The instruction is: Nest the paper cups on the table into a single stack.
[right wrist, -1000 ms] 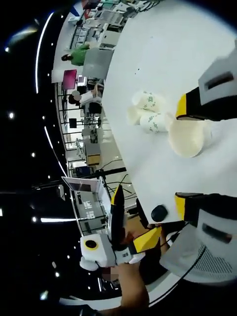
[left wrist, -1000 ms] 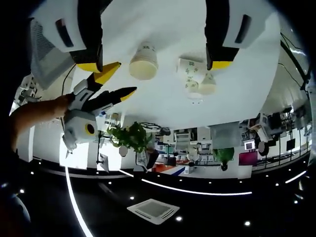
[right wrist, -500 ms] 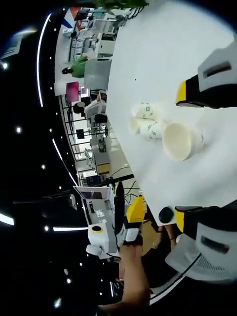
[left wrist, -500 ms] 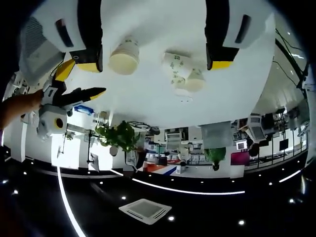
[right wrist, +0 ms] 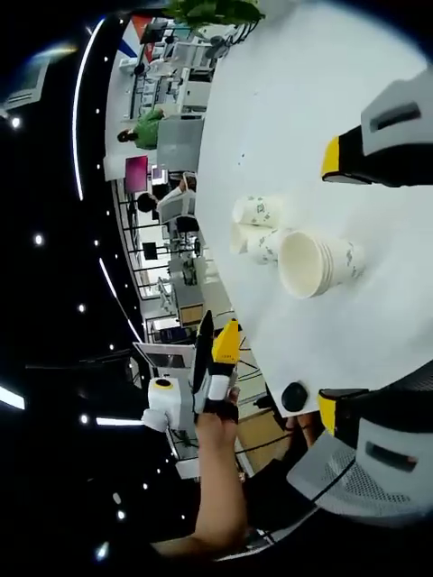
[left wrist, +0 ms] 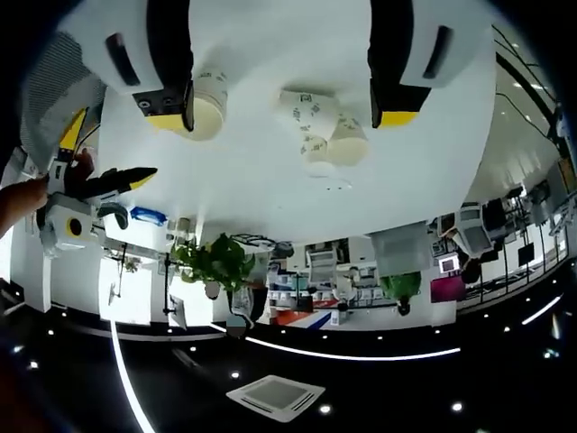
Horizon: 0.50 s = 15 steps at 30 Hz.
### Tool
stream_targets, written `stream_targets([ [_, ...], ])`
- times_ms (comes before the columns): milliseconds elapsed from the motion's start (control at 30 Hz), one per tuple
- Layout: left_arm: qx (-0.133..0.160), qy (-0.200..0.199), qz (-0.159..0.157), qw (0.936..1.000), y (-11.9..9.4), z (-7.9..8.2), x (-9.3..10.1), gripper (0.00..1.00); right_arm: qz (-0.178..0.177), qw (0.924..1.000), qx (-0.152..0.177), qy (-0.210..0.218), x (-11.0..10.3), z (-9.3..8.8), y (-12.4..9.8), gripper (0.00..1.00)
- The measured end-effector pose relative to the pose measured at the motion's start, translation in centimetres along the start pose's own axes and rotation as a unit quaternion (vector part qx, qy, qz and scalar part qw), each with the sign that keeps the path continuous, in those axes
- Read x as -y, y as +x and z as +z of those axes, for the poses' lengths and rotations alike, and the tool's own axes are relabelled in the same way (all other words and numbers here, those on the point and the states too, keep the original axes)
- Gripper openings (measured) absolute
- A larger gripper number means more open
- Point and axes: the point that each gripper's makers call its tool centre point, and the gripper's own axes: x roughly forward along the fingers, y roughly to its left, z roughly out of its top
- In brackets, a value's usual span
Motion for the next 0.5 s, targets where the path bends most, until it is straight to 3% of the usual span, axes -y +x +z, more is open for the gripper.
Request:
stream_targets([
  [500, -0.026, 0.012, -0.011, 0.9995, 3.4, 0.3, -1.0, 0.70, -0.012, 0.9999, 0.001, 0.002, 0.1, -1.1, -0.6, 1.00],
])
